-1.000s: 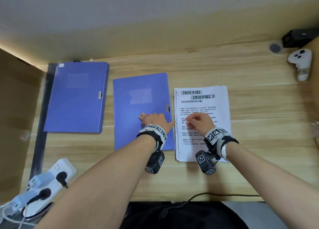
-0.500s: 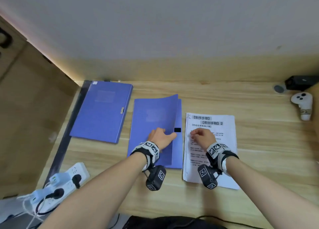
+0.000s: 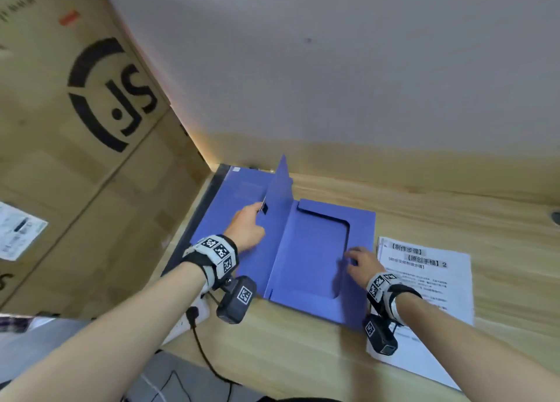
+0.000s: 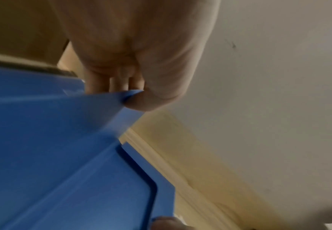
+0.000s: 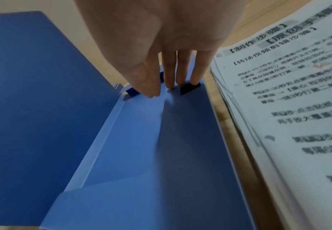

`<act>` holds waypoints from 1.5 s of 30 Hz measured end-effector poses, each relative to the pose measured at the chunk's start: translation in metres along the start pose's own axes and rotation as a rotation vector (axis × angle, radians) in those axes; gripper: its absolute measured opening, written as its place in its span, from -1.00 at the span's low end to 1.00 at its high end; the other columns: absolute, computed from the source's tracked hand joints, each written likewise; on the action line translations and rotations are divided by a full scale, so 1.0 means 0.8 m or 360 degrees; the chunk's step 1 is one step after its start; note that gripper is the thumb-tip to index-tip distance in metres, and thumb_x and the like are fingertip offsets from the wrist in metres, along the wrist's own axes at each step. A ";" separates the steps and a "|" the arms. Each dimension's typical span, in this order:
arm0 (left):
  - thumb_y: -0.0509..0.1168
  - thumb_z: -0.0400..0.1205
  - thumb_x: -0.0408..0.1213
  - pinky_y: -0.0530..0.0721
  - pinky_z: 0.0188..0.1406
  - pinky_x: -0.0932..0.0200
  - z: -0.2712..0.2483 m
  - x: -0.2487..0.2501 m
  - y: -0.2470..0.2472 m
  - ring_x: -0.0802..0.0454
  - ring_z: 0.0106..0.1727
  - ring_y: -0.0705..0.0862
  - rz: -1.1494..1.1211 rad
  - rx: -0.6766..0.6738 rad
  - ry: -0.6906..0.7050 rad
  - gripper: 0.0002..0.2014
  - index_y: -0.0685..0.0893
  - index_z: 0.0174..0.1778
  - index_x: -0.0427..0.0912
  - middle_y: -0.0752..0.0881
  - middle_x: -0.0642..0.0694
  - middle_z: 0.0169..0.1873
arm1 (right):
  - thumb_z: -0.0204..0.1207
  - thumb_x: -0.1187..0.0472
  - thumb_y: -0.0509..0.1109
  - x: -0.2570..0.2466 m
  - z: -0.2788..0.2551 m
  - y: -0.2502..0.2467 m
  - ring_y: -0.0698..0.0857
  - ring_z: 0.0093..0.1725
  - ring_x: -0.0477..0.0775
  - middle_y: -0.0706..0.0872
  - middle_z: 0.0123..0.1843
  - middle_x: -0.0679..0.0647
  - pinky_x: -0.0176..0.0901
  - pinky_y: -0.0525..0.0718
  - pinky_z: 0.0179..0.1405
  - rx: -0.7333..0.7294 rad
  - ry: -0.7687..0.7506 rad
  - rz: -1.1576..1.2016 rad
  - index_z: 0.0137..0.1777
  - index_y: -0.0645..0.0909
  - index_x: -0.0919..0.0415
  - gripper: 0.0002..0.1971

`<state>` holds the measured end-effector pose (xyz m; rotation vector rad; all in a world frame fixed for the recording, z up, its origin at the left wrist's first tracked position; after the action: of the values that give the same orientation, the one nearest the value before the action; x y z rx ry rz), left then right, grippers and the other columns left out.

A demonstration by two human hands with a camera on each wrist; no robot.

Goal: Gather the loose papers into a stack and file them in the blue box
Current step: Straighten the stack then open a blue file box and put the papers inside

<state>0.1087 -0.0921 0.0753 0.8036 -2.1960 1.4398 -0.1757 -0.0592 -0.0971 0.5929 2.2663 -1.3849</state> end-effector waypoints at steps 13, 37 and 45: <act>0.25 0.65 -0.11 -0.11 0.68 -0.33 0.036 -0.107 0.036 -0.24 0.75 -0.25 0.1864 -0.0412 -0.0168 -0.23 0.04 0.74 -0.05 -0.26 -0.24 0.73 | 0.53 0.29 0.29 0.011 -0.028 0.013 0.22 0.68 0.12 0.20 0.71 0.11 -0.12 0.17 0.63 -0.0059 0.0074 -0.0111 0.60 0.37 0.23 -0.40; 0.19 0.67 -0.22 0.50 0.31 -0.01 0.028 0.085 0.264 -0.18 0.43 0.54 0.0682 -0.0744 0.0583 -0.54 0.45 0.53 -0.12 0.47 -0.12 0.48 | 0.52 0.25 0.38 0.205 -0.169 -0.079 0.56 0.41 0.25 0.57 0.43 0.24 0.09 0.52 0.43 0.0784 0.0961 0.0503 0.42 0.52 0.26 -0.55; 0.17 0.69 -0.22 0.55 0.22 -0.03 -0.030 0.102 0.392 -0.15 0.31 0.58 0.0843 -0.1167 0.0765 -0.69 0.54 0.34 -0.19 0.54 -0.16 0.33 | 0.48 0.25 0.43 0.268 -0.184 -0.061 0.64 0.27 0.25 0.62 0.36 0.25 -0.11 0.54 0.12 0.0626 0.1273 0.0781 0.48 0.42 0.36 -0.43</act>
<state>-0.1573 0.0059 -0.0836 -0.3562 -2.3407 0.7582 -0.3979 0.0832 -0.1188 1.9751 2.1052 -1.4875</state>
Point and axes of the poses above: each hand's wrist, its own z-axis towards the middle knuckle, its own y-axis out of the palm, x = y × z, the point moved 3 cm from there along z, towards the middle knuckle
